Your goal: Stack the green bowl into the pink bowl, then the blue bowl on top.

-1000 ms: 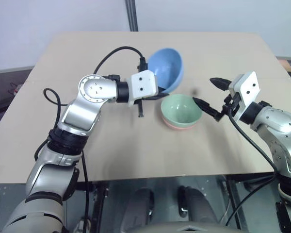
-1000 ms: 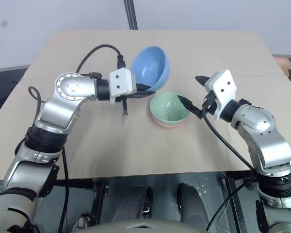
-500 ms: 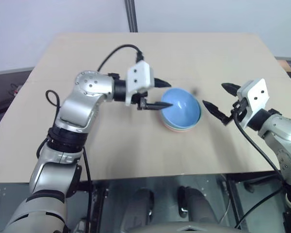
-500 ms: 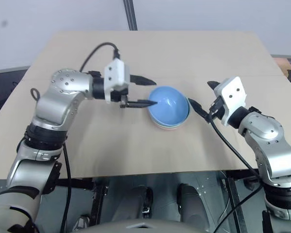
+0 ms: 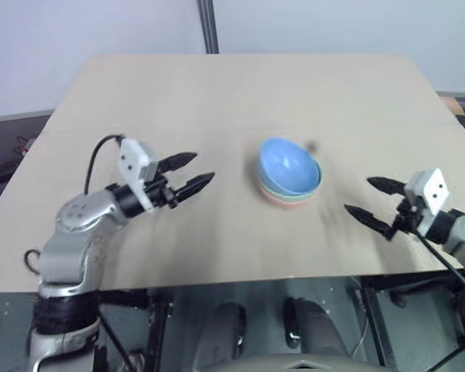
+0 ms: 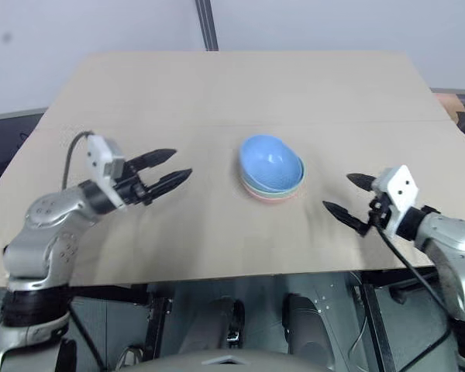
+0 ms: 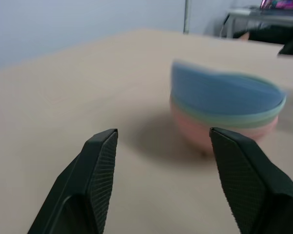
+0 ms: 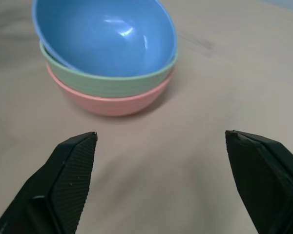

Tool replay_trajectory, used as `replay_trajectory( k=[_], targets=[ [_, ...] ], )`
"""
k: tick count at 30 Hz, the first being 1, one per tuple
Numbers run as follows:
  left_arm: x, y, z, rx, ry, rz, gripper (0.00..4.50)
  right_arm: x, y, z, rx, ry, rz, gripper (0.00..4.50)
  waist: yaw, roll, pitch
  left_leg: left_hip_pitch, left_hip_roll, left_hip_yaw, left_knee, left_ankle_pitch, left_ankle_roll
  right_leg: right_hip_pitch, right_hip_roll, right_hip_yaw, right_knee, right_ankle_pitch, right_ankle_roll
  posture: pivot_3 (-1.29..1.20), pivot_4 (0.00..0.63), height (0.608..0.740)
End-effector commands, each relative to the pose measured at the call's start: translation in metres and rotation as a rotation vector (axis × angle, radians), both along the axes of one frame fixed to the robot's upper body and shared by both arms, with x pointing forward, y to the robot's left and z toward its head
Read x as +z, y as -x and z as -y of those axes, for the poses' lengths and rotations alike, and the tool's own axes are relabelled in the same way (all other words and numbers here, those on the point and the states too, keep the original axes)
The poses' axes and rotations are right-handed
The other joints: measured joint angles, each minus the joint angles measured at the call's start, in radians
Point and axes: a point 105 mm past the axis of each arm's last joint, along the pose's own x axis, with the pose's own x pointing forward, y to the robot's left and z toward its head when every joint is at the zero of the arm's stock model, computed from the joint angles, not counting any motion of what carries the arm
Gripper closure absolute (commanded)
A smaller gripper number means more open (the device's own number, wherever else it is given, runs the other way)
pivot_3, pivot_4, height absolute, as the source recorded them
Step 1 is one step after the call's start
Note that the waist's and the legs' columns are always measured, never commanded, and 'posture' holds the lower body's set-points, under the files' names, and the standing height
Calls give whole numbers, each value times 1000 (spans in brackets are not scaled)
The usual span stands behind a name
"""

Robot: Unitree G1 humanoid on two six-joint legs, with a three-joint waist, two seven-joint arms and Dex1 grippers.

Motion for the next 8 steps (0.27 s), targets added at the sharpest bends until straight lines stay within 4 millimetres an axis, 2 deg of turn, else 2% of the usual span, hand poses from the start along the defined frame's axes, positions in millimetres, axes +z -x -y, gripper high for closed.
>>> replay_trajectory(
  k=[1,4,8],
  targets=[
    [16,13,-10,31,-44,77,185,20,7,16,-37,25,105,0,4,0,0,1,0,0,0,0,0,1,0,0,0,0,0,0,150,740],
    [13,22,-12,9,-21,9,185,24,14,21,-44,12,97,0,7,0,0,3,1,1,0,0,0,2,0,0,0,0,1,0,150,740],
    [8,27,-17,14,-65,7,185,23,20,26,-40,32,74,0,7,0,0,3,1,1,0,0,0,2,0,1,0,0,1,0,150,740]
  ],
)
